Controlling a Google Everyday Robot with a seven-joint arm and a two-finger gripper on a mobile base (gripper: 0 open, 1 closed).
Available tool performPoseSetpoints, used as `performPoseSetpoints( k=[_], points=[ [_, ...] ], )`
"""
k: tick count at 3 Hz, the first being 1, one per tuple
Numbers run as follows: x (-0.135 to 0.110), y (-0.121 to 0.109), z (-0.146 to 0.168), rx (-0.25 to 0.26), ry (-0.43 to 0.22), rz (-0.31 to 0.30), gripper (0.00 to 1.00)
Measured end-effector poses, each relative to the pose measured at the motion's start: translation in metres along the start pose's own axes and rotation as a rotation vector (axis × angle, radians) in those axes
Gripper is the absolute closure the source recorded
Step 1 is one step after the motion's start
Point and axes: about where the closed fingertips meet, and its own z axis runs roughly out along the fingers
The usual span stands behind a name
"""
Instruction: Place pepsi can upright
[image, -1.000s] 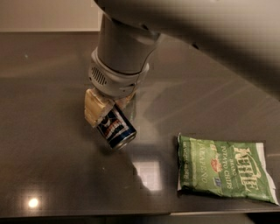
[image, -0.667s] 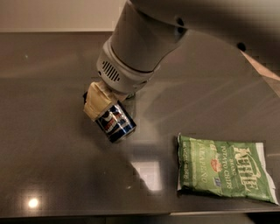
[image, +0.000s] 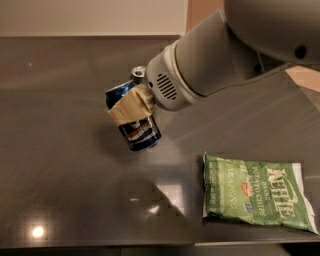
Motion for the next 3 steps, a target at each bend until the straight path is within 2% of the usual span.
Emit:
performPoseSetpoints(
  k=[1,2,3],
  points=[
    [0.01,-0.018,-0.001,-0.031,-0.095,0.024,1.0],
    [0.019,-0.026,0.002,-0.091,-0.167,0.024,1.0],
    [0.029,-0.028,0.008,-0.095,-0.21,-0.053,1.0]
  ],
)
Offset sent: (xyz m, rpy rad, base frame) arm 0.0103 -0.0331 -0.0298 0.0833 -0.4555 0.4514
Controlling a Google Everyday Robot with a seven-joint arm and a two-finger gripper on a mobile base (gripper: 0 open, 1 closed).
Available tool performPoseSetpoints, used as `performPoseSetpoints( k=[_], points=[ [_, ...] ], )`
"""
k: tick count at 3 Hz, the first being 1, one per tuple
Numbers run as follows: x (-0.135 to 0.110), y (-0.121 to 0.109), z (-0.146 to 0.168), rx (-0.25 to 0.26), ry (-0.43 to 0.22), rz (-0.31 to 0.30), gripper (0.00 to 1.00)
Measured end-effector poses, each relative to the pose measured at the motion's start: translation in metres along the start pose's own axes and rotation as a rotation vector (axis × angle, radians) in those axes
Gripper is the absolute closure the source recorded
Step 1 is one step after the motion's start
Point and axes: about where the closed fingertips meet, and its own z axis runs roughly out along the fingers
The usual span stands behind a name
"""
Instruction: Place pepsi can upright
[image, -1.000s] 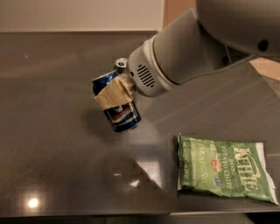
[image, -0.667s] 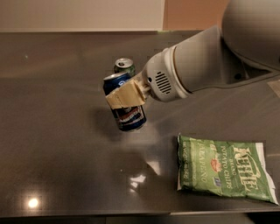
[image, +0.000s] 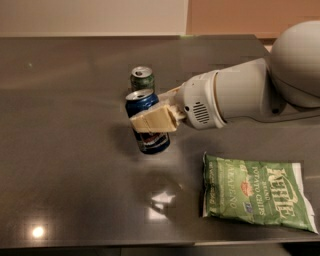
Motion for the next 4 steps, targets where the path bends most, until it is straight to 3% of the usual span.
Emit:
performPoseSetpoints(
  k=[1,2,4],
  points=[
    [0.011,-0.003,0.003,0.039,-0.011,-0.144,1.0],
    [0.021,-0.015,0.001,0.085,-0.05,-0.216,1.0],
    [0.027,-0.044,-0.013,0.064,-0.266,-0.177,1.0]
  ],
)
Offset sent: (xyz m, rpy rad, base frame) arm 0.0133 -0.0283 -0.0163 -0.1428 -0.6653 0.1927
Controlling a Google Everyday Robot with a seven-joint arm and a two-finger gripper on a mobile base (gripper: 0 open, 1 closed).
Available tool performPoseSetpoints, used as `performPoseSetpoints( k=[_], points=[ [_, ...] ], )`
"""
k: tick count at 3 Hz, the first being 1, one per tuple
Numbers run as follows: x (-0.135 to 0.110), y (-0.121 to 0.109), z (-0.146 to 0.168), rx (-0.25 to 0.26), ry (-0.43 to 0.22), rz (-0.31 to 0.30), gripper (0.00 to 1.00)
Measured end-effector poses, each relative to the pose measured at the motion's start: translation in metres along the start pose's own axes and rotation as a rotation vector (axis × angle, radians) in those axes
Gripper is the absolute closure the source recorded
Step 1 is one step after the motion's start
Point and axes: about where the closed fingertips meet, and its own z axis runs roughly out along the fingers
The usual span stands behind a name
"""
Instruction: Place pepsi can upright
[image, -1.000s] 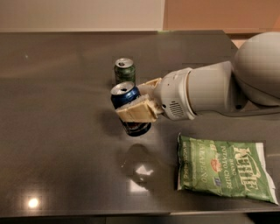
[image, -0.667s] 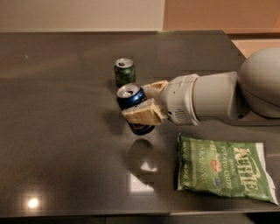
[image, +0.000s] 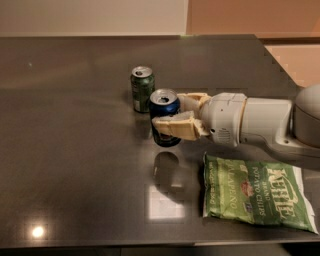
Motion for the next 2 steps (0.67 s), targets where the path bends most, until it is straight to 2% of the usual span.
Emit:
performPoseSetpoints(
  k=[1,2],
  points=[
    [-0.0009,-0.0019,-0.0009,-0.017,-0.079,-0.082,0.81],
    [0.0078,-0.0033,0.0035,-0.042,-0.107,-0.197,0.58]
  ],
)
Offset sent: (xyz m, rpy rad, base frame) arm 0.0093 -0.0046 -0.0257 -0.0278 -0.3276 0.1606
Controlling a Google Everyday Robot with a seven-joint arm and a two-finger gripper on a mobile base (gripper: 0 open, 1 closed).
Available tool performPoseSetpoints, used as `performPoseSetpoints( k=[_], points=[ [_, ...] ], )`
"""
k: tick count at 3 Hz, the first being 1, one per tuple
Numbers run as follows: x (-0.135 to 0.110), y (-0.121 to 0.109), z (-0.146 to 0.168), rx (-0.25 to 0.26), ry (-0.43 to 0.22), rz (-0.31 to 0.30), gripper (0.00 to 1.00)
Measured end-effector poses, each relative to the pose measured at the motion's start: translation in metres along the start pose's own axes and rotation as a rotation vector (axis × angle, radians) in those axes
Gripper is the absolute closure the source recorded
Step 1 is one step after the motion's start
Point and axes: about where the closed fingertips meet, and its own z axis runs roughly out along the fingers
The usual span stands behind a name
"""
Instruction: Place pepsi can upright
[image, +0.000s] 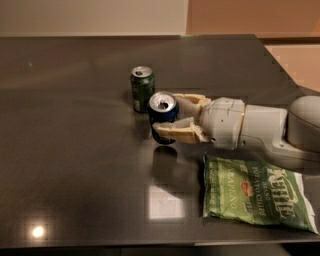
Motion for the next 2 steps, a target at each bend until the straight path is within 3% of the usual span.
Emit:
performPoseSetpoints(
  k=[1,2],
  points=[
    [0.014,-0.001,0.003,-0.03,-0.003,-0.033,0.35],
    [0.027,-0.006,0.003,-0.05,-0.013,-0.006,0.12]
  ],
)
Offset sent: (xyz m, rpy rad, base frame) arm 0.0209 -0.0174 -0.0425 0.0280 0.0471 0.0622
